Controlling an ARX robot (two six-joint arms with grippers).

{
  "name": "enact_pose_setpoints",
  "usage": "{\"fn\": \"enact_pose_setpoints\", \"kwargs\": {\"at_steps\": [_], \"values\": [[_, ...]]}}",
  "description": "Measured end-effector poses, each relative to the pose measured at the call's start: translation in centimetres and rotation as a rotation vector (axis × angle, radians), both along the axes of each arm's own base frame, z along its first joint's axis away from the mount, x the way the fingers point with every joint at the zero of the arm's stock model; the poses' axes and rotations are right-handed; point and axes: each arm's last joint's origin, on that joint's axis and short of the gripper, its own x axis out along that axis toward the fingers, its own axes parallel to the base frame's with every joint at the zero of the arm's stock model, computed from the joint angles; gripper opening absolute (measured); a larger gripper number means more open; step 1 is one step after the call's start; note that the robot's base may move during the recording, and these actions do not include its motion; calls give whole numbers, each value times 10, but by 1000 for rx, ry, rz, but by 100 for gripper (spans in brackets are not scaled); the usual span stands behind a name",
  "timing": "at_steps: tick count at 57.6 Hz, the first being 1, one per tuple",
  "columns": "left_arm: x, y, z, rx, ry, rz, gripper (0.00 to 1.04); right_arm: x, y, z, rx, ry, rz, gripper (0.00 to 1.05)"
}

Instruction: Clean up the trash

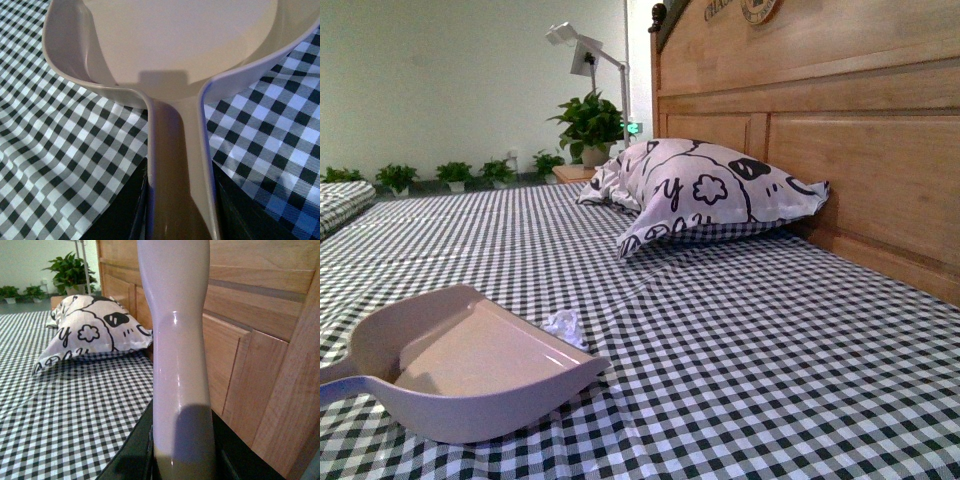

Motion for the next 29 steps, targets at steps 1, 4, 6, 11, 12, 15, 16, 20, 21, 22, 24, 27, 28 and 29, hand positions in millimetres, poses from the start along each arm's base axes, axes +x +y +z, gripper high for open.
{"fn": "enact_pose_setpoints", "kwargs": {"at_steps": [1,4,6,11,12,15,16,20,21,22,24,27,28,29], "values": [[0,0,0,2,3,-4,29,0,0,0,0,0,0,20],[1,-1,1,15,20,-23,29,0,0,0,0,0,0,20],[1,-1,2,24,29,-32,29,0,0,0,0,0,0,20],[2,-1,2,39,49,-48,29,0,0,0,0,0,0,20],[1,-1,2,43,58,-53,29,0,0,0,0,0,0,20],[-1,-2,3,44,97,-77,29,0,0,0,0,0,0,20],[-2,-2,4,40,111,-86,29,0,0,0,0,0,0,20],[-3,-1,8,46,131,-102,29,0,0,0,0,0,0,20],[-3,0,10,46,137,-104,29,0,0,0,0,0,0,20],[-4,0,10,47,138,-105,29,0,0,0,0,0,0,20],[-4,1,12,51,135,-108,29,0,0,0,0,0,0,20],[-4,3,15,62,124,-108,29,0,0,0,0,0,0,20],[-4,4,15,62,124,-107,29,0,0,0,0,0,0,20],[-4,4,15,65,124,-107,29,0,0,0,0,0,0,20]]}}
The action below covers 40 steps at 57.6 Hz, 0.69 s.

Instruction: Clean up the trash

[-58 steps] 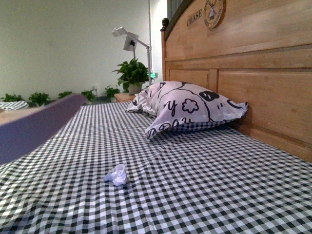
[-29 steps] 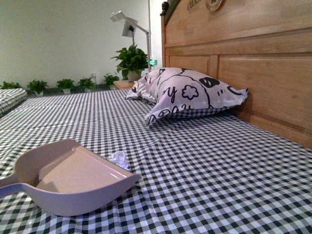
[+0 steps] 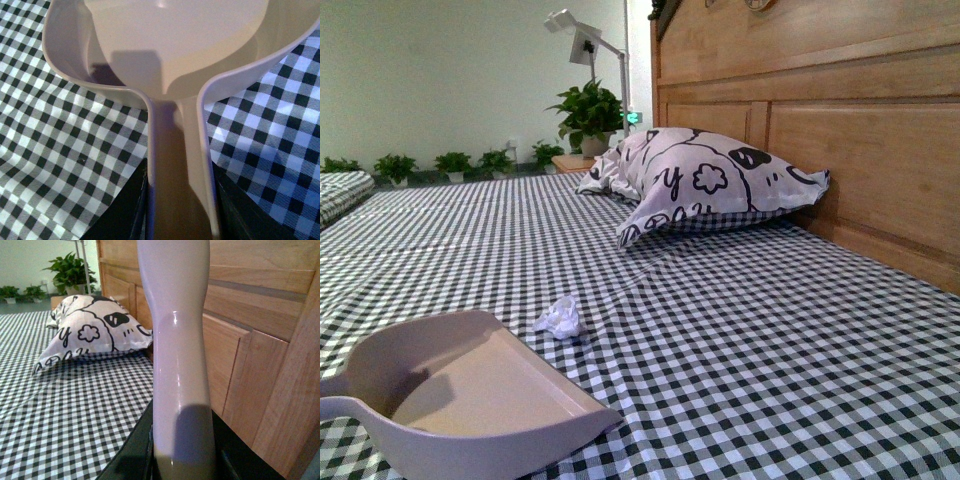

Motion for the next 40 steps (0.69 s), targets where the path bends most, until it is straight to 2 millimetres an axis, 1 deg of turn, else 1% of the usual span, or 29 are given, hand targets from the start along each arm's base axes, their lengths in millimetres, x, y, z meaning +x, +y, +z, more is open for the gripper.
{"fn": "enact_pose_setpoints", "kwargs": {"at_steps": [18,40], "values": [[2,2,-1,13,-21,-1,29,0,0,0,0,0,0,20],[1,1,-5,9,-1,-4,29,0,0,0,0,0,0,20]]}}
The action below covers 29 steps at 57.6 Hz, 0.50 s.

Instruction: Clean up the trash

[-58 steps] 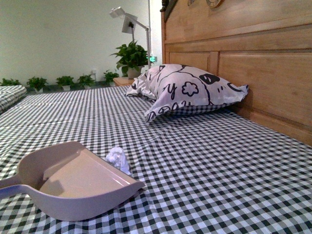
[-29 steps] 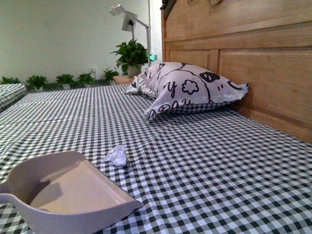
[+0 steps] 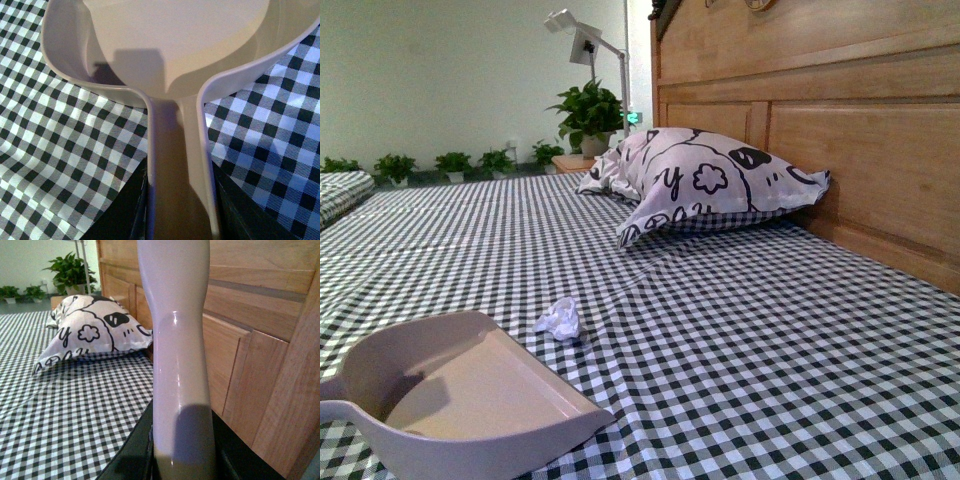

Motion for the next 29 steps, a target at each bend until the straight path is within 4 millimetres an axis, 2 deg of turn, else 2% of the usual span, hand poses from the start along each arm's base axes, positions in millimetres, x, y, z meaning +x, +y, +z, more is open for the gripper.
{"fn": "enact_pose_setpoints", "kwargs": {"at_steps": [2,6,11,22,25,29], "values": [[0,0,0,0,0,0,29,1,0,0,-9,19,17,20],[0,0,0,0,0,0,29,8,5,-2,-55,168,125,20],[0,0,0,1,1,0,29,26,17,-2,-99,280,240,20],[0,0,0,1,1,0,29,100,54,-10,-206,353,335,20],[0,0,0,0,1,0,29,131,71,-27,-251,437,354,20],[0,0,0,0,1,0,29,160,93,-45,-303,510,377,20]]}}
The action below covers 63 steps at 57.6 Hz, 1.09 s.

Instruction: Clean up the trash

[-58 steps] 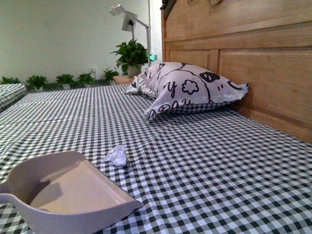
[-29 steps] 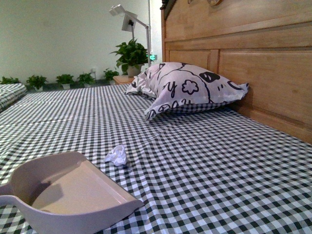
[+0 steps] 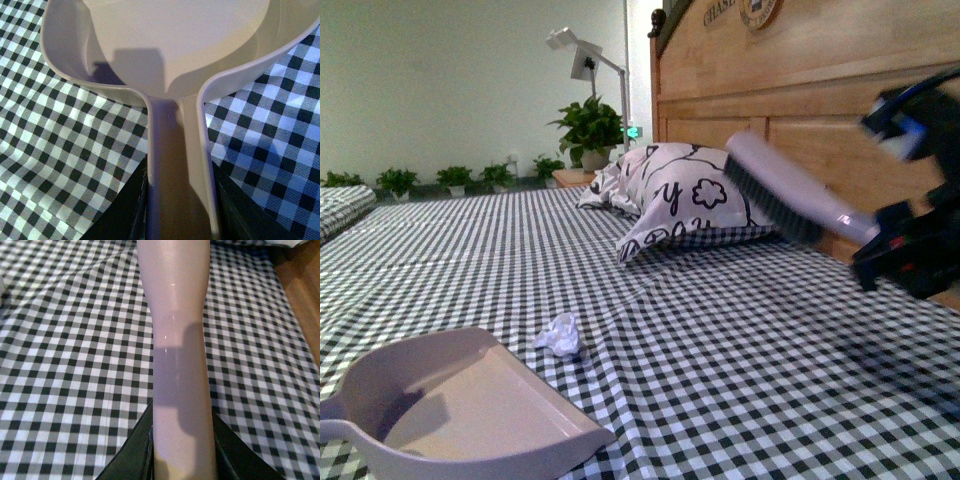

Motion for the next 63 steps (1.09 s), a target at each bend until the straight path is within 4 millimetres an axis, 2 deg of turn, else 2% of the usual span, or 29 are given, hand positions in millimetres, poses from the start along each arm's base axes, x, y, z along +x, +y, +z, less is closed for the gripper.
{"fn": "enact_pose_setpoints", "kwargs": {"at_steps": [7,15,24,33,41,49,53,63], "values": [[0,0,0,0,0,0,29,30,32,-11,-77,5,13,20],[0,0,0,0,0,0,29,52,63,-25,-142,-2,0,20],[0,0,0,0,0,0,29,66,92,-46,-225,-5,-32,20],[0,0,0,0,0,0,29,74,111,-72,-346,-16,-61,20],[0,0,0,0,0,0,29,73,122,-90,-397,17,-19,20],[0,0,0,0,0,0,29,62,134,-102,-413,114,109,20],[0,0,0,0,0,0,29,55,138,-100,-400,168,192,20],[0,0,0,0,0,0,29,31,138,-78,-308,307,470,20]]}}
